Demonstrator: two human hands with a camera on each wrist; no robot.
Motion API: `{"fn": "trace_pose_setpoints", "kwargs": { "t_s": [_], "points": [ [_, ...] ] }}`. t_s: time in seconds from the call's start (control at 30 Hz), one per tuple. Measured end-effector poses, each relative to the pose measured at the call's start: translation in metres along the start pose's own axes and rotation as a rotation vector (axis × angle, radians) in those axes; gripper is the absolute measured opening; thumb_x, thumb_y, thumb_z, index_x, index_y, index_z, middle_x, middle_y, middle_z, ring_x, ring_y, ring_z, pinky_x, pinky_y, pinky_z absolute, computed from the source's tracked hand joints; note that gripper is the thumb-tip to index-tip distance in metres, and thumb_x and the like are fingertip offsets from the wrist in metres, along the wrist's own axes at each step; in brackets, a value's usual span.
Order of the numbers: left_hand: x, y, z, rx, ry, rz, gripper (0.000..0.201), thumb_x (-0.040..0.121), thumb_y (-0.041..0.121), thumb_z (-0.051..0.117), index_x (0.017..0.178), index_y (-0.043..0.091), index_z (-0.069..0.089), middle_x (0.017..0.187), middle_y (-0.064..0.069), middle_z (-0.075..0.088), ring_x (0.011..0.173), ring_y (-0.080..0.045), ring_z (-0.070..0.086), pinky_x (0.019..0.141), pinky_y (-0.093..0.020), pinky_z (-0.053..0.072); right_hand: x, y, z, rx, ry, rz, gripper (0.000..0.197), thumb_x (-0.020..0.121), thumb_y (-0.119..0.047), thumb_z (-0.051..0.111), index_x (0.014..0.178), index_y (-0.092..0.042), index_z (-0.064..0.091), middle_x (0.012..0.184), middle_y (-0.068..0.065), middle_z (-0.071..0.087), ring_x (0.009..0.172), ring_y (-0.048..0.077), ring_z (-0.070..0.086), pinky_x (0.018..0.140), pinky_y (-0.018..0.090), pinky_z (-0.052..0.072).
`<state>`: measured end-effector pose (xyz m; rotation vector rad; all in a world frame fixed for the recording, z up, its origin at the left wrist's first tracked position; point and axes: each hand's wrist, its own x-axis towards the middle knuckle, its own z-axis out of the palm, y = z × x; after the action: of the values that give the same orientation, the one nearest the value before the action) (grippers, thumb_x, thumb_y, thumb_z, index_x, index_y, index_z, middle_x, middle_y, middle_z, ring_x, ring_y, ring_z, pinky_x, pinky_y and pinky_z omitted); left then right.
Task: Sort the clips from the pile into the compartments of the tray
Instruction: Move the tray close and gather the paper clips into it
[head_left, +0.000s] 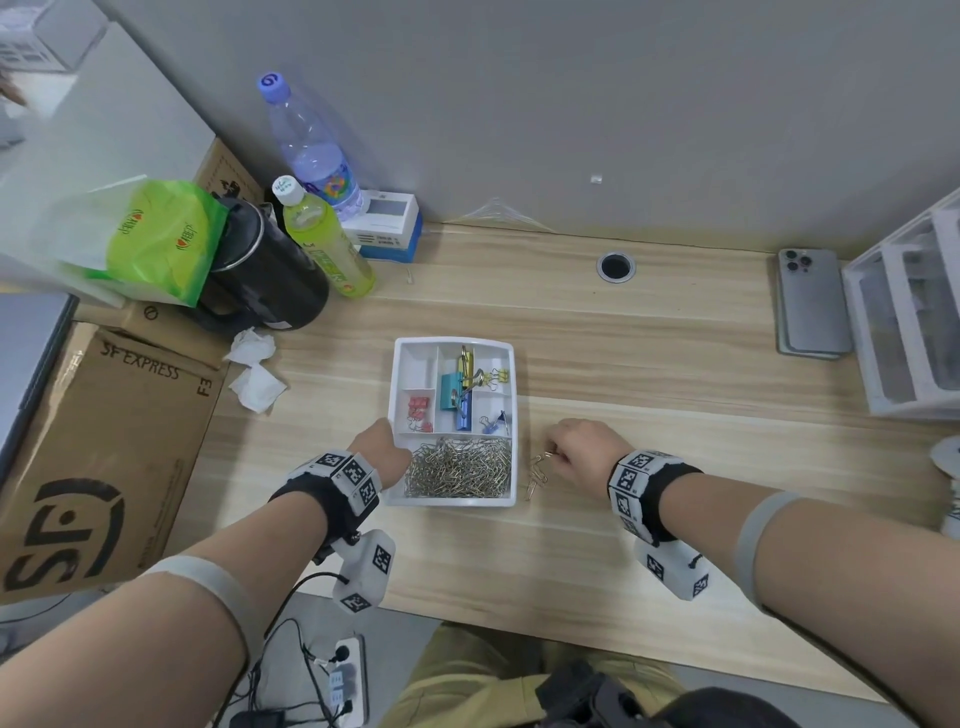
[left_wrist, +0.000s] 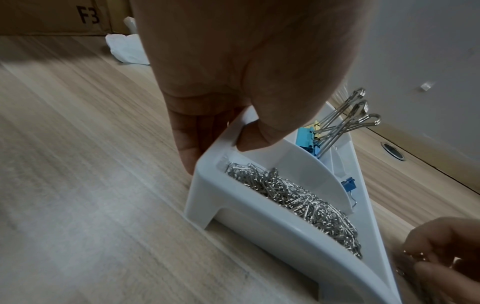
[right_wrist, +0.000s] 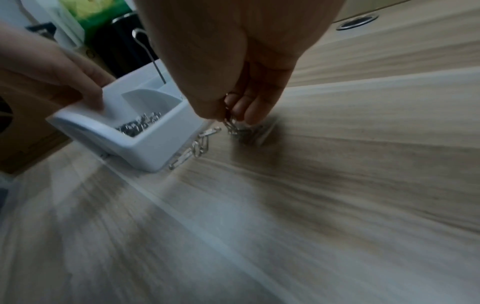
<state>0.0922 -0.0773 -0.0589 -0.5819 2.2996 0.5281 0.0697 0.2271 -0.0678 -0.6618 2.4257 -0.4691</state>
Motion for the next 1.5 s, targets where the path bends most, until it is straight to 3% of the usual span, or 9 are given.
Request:
{"fn": "trace_pose_setpoints", "kwargs": {
  "t_s": [0.2,0.3,0.43,0.53,0.6,0.77,0.97,1.33,1.5],
  "points": [
    [-0.002,0.001,0.001,0.013,-0.001,-0.023,0.027,0.087,0.012,0.05,0.114,0.007,0.049,0.103,-0.011,0.061,0.091,-0.026,0.06,0.065,-0.03,0.045,0.01,-0.047,-0.003,0.292,0.06,-0.067,0.013,0.09,-0.016,0.062,0.101,-0.017,0.068,0.089,-0.008,0.065,0.079,0.008,0.062,0.072,0.015,0.048],
    [-0.001,0.001,-0.001,-0.001,-0.014,-0.005,0.03,0.085,0.014,0.051,0.113,0.006,0.052,0.098,-0.011,0.063,0.087,-0.026,0.063,0.062,-0.031,0.048,0.016,-0.07,0.005,0.4,0.025,-0.104,0.019,0.091,-0.024,0.067,0.108,-0.016,0.069,0.093,-0.008,0.065,0.081,0.005,0.063,0.077,0.018,0.053],
    [-0.003,0.002,-0.004,-0.015,-0.033,-0.001,0.031,0.082,0.014,0.051,0.113,0.009,0.053,0.092,-0.013,0.064,0.08,-0.029,0.065,0.054,-0.029,0.048,0.014,-0.072,0.008,0.298,0.034,-0.169,0.023,0.094,-0.033,0.061,0.109,-0.018,0.07,0.095,-0.006,0.061,0.082,0.008,0.057,0.075,0.022,0.049],
    [0.0,0.0,-0.003,-0.014,-0.039,0.003,0.032,0.081,0.013,0.05,0.112,0.007,0.055,0.09,-0.013,0.064,0.078,-0.027,0.064,0.052,-0.028,0.046,0.01,-0.041,-0.002,0.23,0.09,-0.049,0.015,0.093,-0.025,0.056,0.103,-0.022,0.068,0.093,-0.009,0.06,0.08,0.008,0.057,0.069,0.018,0.042],
    [0.001,0.001,-0.002,-0.018,-0.035,0.009,0.033,0.08,0.013,0.05,0.112,0.008,0.057,0.09,-0.012,0.065,0.078,-0.026,0.065,0.053,-0.029,0.048,0.005,-0.013,-0.01,0.174,0.095,0.053,0.017,0.089,-0.017,0.055,0.1,-0.021,0.067,0.096,-0.006,0.062,0.082,0.013,0.059,0.073,0.025,0.047],
    [0.0,0.005,0.001,0.011,0.008,-0.014,0.024,0.086,0.008,0.051,0.11,0.003,0.055,0.099,-0.015,0.066,0.084,-0.026,0.064,0.058,-0.028,0.046,-0.009,0.029,-0.016,0.069,-0.03,0.171,0.016,0.082,-0.017,0.059,0.097,-0.019,0.064,0.092,-0.003,0.065,0.082,0.016,0.058,0.077,0.027,0.049],
    [0.001,0.002,0.003,0.005,0.012,-0.022,0.027,0.088,0.01,0.051,0.114,0.005,0.05,0.102,-0.013,0.064,0.087,-0.027,0.063,0.058,-0.028,0.047,-0.009,0.021,0.003,0.073,-0.052,0.118,0.017,0.085,-0.01,0.057,0.098,-0.012,0.068,0.095,0.003,0.068,0.089,0.019,0.06,0.078,0.026,0.048],
    [-0.001,0.0,0.002,0.001,0.03,-0.01,0.024,0.086,0.014,0.052,0.108,0.005,0.051,0.098,-0.012,0.063,0.089,-0.028,0.063,0.069,-0.034,0.051,0.001,0.01,0.008,0.011,-0.009,0.03,0.028,0.087,-0.019,0.064,0.115,-0.017,0.067,0.115,0.005,0.056,0.106,0.024,0.056,0.085,0.032,0.046],
    [-0.004,0.002,0.002,-0.009,0.022,-0.018,0.023,0.087,0.014,0.051,0.109,0.007,0.048,0.103,-0.012,0.061,0.094,-0.028,0.061,0.071,-0.034,0.048,0.002,0.006,0.007,0.04,-0.012,0.04,0.022,0.091,-0.017,0.058,0.105,-0.015,0.074,0.109,0.004,0.063,0.105,0.024,0.058,0.083,0.029,0.042]
  ]
}}
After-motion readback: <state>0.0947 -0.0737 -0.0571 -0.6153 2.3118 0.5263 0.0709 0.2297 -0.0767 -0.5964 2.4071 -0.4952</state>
